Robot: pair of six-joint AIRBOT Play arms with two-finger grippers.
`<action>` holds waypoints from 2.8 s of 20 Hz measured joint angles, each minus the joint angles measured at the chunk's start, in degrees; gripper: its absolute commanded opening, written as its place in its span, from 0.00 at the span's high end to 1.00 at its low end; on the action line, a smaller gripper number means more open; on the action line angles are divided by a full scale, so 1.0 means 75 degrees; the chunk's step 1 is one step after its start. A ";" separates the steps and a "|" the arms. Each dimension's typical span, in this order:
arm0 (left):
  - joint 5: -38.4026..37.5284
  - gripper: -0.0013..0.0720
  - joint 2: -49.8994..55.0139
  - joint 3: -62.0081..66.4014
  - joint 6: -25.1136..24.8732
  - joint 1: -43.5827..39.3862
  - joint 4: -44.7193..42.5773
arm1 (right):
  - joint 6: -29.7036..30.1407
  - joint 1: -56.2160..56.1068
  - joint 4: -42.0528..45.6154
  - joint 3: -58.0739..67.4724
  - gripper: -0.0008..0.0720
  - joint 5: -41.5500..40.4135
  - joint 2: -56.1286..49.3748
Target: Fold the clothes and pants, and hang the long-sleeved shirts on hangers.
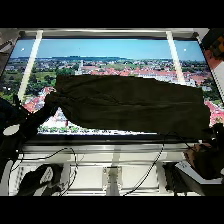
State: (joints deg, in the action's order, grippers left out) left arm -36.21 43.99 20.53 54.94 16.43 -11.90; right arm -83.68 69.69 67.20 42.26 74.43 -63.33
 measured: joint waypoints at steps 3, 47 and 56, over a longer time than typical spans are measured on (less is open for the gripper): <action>-0.0029 0.95 -0.0006 0.0000 -0.0003 -0.0035 0.0000 | -0.0236 0.0627 0.0306 -0.0020 0.38 -0.0207 -0.0128; -0.0466 0.95 -0.0577 0.0096 -0.0035 -0.0082 0.0224 | 0.0988 0.1507 -0.2162 0.0379 0.43 -0.0880 -0.2567; -0.0417 0.95 -0.0577 0.0096 -0.0035 -0.0082 0.0227 | 0.1070 0.0551 -0.2224 0.0379 0.96 -0.1603 -0.2780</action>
State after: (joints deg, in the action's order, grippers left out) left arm -39.33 39.66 21.26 54.68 15.81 -10.20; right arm -75.66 73.82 50.52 45.10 62.41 -84.18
